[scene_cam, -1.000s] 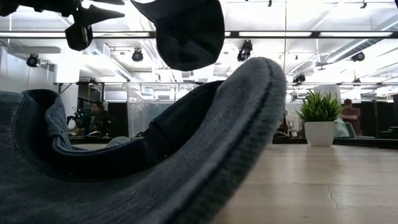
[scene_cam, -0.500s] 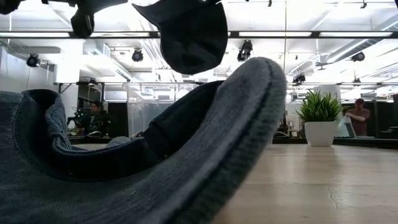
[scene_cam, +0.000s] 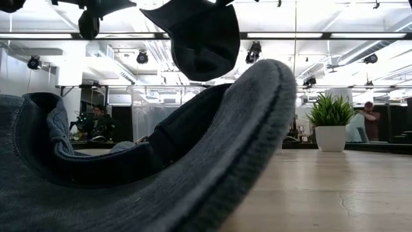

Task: Pick & Place hat
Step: Put the right blue cap into the left transparent bin

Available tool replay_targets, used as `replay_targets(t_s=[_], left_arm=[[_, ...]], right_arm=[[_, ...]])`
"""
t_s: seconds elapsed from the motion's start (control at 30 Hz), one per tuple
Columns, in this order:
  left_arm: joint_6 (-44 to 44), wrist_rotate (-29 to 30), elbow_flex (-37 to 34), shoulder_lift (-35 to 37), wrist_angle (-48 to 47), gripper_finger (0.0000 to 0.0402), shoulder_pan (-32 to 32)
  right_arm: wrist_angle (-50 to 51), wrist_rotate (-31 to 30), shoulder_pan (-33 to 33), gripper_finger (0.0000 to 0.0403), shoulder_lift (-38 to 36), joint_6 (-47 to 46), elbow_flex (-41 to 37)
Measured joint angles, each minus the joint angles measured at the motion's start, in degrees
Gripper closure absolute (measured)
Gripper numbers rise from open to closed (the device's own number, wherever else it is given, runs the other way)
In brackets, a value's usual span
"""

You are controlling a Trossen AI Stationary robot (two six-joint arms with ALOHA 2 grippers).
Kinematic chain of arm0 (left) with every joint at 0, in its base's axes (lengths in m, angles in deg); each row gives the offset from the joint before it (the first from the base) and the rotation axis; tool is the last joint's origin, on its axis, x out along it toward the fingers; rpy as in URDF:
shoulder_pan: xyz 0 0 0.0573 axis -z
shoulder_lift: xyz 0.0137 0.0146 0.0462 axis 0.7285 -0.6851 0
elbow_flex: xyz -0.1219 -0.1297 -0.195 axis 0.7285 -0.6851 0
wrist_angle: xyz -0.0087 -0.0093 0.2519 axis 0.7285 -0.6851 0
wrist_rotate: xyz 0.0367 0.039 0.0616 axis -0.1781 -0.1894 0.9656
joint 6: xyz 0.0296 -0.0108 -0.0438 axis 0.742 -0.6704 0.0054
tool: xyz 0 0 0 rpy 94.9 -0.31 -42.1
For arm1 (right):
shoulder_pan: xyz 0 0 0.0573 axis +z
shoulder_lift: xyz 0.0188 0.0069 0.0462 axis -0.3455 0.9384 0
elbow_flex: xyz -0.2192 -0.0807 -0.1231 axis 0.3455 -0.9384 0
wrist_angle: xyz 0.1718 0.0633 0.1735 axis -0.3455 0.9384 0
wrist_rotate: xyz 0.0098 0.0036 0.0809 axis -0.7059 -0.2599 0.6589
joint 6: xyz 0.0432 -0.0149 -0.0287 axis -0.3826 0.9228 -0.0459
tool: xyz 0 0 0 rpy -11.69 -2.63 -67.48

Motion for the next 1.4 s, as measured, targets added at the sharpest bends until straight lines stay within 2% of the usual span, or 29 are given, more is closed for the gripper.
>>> replay_targets(t_s=[0.2,0.47,0.8,1.4], left_arm=[[-4.0,0.1,0.0,-2.3,0.0,0.0323,-0.1],[-4.1,0.2,0.2,-4.7,3.2,0.0323,-0.1],[-4.2,-1.4,0.3,-2.8,4.5,0.0323,-0.1],[-6.6,-2.3,0.0,-1.9,4.3,0.0323,-0.1]], right_arm=[[-1.5,-0.5,0.0,0.0394,0.0,0.2,0.0],[-5.4,-3.0,-0.1,0.0394,0.0,0.6,0.0],[-5.4,-6.0,-0.5,0.0394,0.0,0.6,0.0],[-6.9,-6.2,-1.3,0.0394,-0.2,1.2,0.7]])
